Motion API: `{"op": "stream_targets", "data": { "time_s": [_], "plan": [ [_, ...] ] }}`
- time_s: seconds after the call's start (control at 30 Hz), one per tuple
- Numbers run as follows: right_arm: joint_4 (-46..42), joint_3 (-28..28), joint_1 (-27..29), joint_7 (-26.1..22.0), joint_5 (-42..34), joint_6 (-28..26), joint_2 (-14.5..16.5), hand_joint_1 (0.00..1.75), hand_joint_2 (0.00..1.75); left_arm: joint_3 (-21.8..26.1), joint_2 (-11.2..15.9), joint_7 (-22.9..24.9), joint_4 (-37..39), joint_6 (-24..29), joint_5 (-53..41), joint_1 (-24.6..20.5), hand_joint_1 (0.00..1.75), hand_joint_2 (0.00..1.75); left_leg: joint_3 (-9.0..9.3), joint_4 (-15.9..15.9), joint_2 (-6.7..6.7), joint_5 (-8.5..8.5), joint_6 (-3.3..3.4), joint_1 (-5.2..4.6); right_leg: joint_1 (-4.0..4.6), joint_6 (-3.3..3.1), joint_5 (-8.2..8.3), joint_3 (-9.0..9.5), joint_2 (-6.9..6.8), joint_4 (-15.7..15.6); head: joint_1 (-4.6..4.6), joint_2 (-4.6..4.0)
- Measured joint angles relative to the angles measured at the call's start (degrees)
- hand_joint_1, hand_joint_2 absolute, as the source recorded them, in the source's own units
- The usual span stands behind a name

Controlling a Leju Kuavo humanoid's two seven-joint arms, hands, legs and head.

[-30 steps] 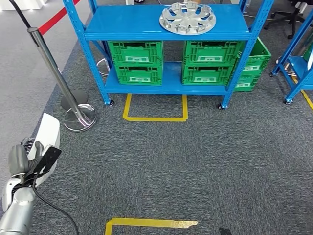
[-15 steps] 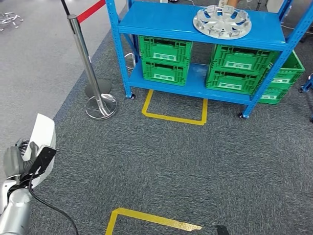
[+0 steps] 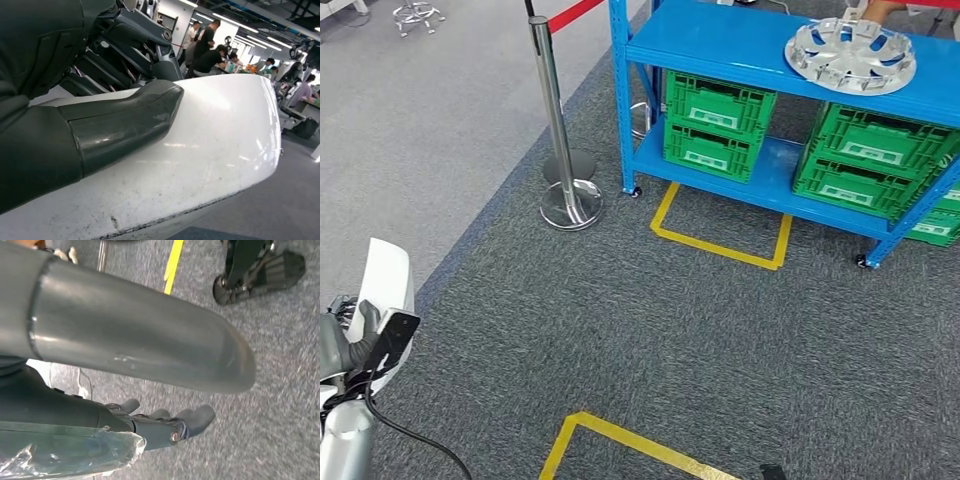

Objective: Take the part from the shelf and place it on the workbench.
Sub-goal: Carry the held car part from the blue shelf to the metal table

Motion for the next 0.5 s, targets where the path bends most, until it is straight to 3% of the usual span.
{"op": "stream_targets", "data": {
  "time_s": [0.07, 0.13, 0.17, 0.2, 0.23, 0.27, 0.33, 0.37, 0.43, 0.5],
  "plan": [
    [-0.01, 0.09, -0.03, 0.03, 0.10, 0.07, 0.05, 0.00, 0.00, 0.09, -0.13, -0.01, -0.46, 0.01, -0.12, 0.46, 1.68, 1.75, -1.19, 2.48, 1.65, -1.81, -0.60, 0.01, -0.20, -0.72, 0.29, 0.26, -1.01, -0.51, -0.29, 0.00],
    [-0.02, 0.21, -0.01, -0.04, 0.21, 0.13, 0.08, 0.00, 0.00, 0.13, -0.35, -0.01, -0.70, 0.02, -0.31, 0.59, 1.68, 1.75, -4.40, 9.30, 3.98, -5.38, -1.18, 0.22, -0.20, -1.15, 0.34, 0.35, -2.10, -0.68, -0.59, -0.01],
    [-0.02, 0.27, 0.04, -0.09, 0.30, 0.15, 0.08, 0.00, 0.00, 0.13, -0.45, 0.00, -0.72, 0.02, -0.45, 0.69, 1.68, 1.75, -6.15, 13.01, 4.49, -6.82, -1.41, 0.39, -0.18, -1.19, 0.31, 0.33, -2.64, -0.67, -0.60, -0.01],
    [-0.02, 0.36, 0.09, -0.15, 0.43, 0.16, 0.09, 0.00, 0.00, 0.13, -0.54, 0.01, -0.73, 0.00, -0.62, 0.85, 1.68, 1.75, -7.31, 15.48, 4.75, -7.42, -1.58, 0.57, -0.17, -1.20, 0.27, 0.33, -3.18, -0.66, -0.59, -0.01],
    [-0.02, 0.46, 0.10, -0.20, 0.59, 0.17, 0.09, 0.00, 0.00, 0.14, -0.59, 0.01, -0.76, -0.02, -0.76, 1.00, 1.68, 1.75, -7.47, 15.91, 4.91, -6.92, -1.68, 0.72, -0.17, -1.16, 0.23, 0.34, -3.69, -0.65, -0.60, 0.00],
    [-0.02, 0.59, 0.08, -0.23, 0.75, 0.17, 0.10, 0.00, 0.00, 0.16, -0.61, 0.01, -0.90, -0.04, -0.81, 1.08, 1.68, 1.75, -6.46, 14.04, 5.12, -5.41, -1.71, 0.82, -0.17, -1.08, 0.17, 0.41, -4.18, -0.64, -0.60, -0.01],
    [-0.02, 0.84, 0.02, -0.27, 0.97, 0.17, 0.11, 0.00, 0.00, 0.21, -0.57, 0.01, -1.46, -0.06, -0.86, 1.05, 1.68, 1.75, -2.31, 6.41, 6.53, -1.81, -1.56, 0.75, -0.07, -0.76, -0.03, 0.65, -5.09, -0.62, -0.61, -0.01],
    [-0.02, 0.92, -0.01, -0.28, 1.02, 0.16, 0.12, 0.00, 0.00, 0.22, -0.56, 0.01, -1.78, -0.07, -0.88, 0.95, 1.68, 1.75, -0.55, 3.00, 7.28, -0.82, -1.33, 0.58, 0.10, -0.51, -0.18, 0.72, -5.49, -0.54, -0.62, -0.01],
    [-0.02, 0.99, -0.05, -0.31, 1.08, 0.15, 0.13, 0.00, 0.00, 0.23, -0.54, 0.01, -2.28, -0.10, -0.90, 0.97, 1.68, 1.75, 0.74, 0.16, 8.04, -0.69, -0.76, 0.20, 0.43, 0.05, -0.38, 0.77, -6.31, -0.49, -0.58, -0.01],
    [-0.02, 1.10, -0.09, -0.38, 1.13, 0.15, 0.13, 0.00, 0.00, 0.32, -0.51, 0.01, -2.74, -0.14, -0.96, 1.41, 1.68, 1.75, 0.61, -0.08, 7.25, -0.56, -0.02, 0.19, 0.40, 0.69, -0.61, 0.77, -6.88, -0.52, -0.55, -0.01]
  ]
}}
